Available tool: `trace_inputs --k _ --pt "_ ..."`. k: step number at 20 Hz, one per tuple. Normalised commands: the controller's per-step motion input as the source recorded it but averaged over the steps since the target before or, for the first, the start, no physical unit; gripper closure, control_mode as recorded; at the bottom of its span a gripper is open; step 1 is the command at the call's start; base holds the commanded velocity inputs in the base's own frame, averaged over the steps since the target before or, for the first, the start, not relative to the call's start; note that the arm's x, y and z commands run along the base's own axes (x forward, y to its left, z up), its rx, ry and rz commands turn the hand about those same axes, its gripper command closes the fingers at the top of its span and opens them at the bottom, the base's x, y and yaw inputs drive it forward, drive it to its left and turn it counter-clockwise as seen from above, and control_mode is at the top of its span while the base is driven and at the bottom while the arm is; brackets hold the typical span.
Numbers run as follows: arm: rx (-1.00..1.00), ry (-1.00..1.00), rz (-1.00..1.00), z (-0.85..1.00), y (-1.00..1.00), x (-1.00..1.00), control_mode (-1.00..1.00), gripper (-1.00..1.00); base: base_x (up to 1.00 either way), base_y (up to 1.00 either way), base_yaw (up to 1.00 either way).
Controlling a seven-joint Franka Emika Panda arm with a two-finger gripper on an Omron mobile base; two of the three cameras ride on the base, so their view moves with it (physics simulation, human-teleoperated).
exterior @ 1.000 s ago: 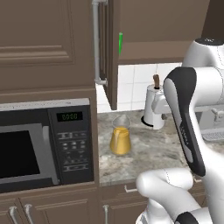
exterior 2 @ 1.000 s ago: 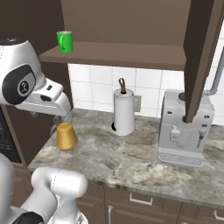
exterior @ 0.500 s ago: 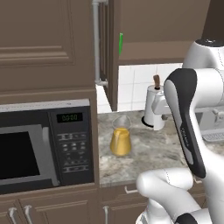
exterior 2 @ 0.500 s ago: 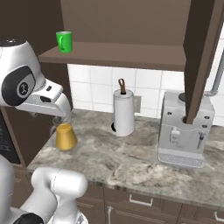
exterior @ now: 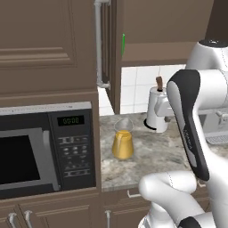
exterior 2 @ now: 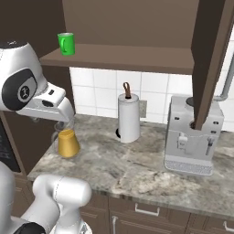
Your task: There is a tray on the dining counter. Grab the cup, mug, and pitcher and place them on the tray. The pitcher may be placed next to the tray if it cannot fit the tray.
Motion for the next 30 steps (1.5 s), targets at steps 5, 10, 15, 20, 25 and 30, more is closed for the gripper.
trace_inputs --k 5,10,15,20,25,30 --pt "0.02 0.00 0.00 0.21 0.00 0.15 -1.00 -1.00 0.00 0.00 0.00" --pt "0.03 -0.15 0.01 0.54 0.00 0.00 -1.00 -1.00 0.00 0.00 0.00" --pt "0.04 -0.21 0.04 0.54 0.00 0.00 -1.00 -1.00 0.00 0.00 0.00" --pt "0.04 -0.21 0.08 0.36 0.00 0.00 -1.00 -1.00 0.00 0.00 0.00" --pt "0.00 -0.22 0.06 0.16 0.00 0.09 -1.00 -1.00 0.00 0.00 0.00" --pt "0.00 -0.27 0.07 0.15 0.02 0.19 -1.00 -1.00 0.00 0.00 0.00"
